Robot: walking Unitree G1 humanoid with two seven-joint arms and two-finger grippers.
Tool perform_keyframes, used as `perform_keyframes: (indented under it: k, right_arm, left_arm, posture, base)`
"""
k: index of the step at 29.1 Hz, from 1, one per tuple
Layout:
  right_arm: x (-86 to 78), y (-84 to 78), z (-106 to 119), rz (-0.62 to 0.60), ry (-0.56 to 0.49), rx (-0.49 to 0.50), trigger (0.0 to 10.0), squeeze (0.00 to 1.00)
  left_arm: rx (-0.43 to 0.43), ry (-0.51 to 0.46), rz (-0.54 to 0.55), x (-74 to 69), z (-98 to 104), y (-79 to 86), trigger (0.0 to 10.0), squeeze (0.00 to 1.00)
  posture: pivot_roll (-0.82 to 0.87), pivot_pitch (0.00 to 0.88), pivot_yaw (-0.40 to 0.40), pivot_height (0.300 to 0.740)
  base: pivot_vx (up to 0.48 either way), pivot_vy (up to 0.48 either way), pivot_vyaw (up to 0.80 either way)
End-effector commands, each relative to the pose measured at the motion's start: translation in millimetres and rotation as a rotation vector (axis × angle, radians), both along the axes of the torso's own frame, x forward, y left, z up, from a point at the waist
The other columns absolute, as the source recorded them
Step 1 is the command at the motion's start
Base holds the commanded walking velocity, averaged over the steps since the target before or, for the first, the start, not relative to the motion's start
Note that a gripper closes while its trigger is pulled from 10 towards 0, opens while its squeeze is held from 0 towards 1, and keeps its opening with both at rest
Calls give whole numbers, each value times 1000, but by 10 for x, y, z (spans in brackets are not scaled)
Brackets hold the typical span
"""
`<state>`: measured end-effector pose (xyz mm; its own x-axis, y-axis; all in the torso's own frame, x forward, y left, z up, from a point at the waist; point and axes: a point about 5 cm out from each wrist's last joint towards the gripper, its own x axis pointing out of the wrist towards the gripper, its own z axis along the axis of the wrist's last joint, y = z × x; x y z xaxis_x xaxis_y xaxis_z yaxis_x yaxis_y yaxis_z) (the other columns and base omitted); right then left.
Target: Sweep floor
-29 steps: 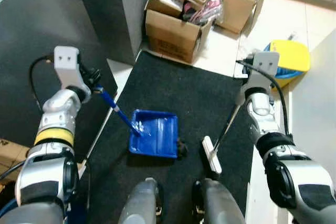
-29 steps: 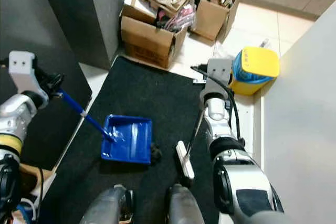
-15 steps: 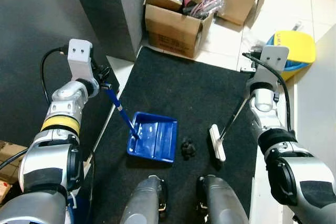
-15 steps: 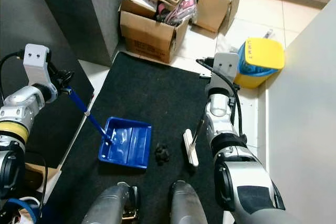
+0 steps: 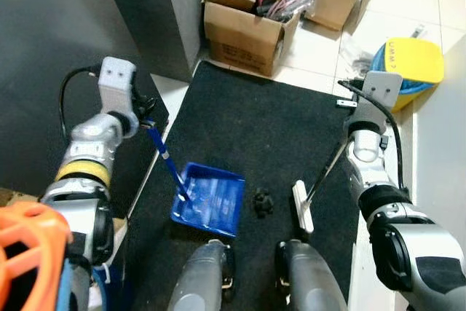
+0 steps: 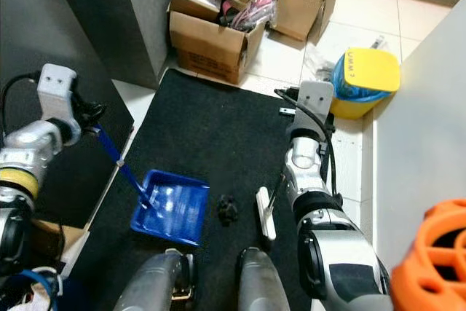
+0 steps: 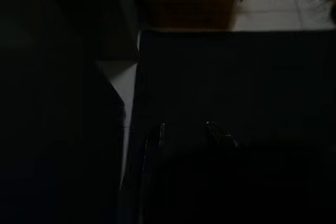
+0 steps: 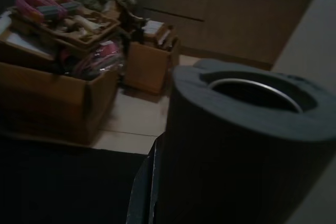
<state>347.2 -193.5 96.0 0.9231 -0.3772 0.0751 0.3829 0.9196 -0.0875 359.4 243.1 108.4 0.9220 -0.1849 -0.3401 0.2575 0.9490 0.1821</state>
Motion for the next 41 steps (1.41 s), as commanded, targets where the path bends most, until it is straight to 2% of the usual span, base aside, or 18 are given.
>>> perform_keyframes:
  k: [1,2,6,12,17,23,24,28,34,41]
  right_arm:
    - [-22,-83,45,-41,-39,-14,10000,0]
    - [-30,-112,51,-54,-45,-13,10000,0]
    - [-41,-115,39,-51,-45,-7,10000,0]
    - [-41,-67,30,-44,-49,14,10000,0]
    - [-31,-32,48,-40,-57,21,10000,0]
    - [-33,-42,52,-42,-61,23,10000,0]
    - [-41,-49,38,-44,-56,27,10000,0]
    - [-40,-38,26,-41,-49,30,10000,0]
    - [-26,-6,34,-25,-45,30,10000,0]
    - [-31,-48,28,-33,-38,33,10000,0]
  left_arm:
    - [10,42,-11,-27,-105,-66,10000,0]
    - [-9,40,-5,-21,-126,-117,10000,0]
    - [-24,11,19,-4,-119,-152,10000,0]
    - [34,-77,35,44,-37,-190,10000,0]
    - [43,-161,-31,87,87,-297,10000,0]
    - [36,-216,-53,102,195,-305,10000,0]
    - [67,-230,-77,87,202,-307,10000,0]
    - [69,-244,-85,86,207,-318,10000,0]
    - [27,-265,-88,101,163,-471,10000,0]
    - [-14,-233,-115,101,86,-622,10000,0]
  posture:
    - [-8,187,3,740]
    - [-13,199,10,740]
    - [-16,204,12,740]
    - [-25,227,23,740]
    - [-26,230,36,740]
    - [-29,227,43,740]
    - [-22,221,40,740]
    - [-22,223,37,740]
    - [-41,225,29,740]
    - [-70,225,29,740]
  base:
    - [0,0,0]
    - [0,0,0]
    - [0,0,0]
    - [0,0,0]
    - [0,0,0]
    - [0,0,0]
    - [0,0,0]
    - [0,0,0]
    - [0,0,0]
    - [0,0,0]
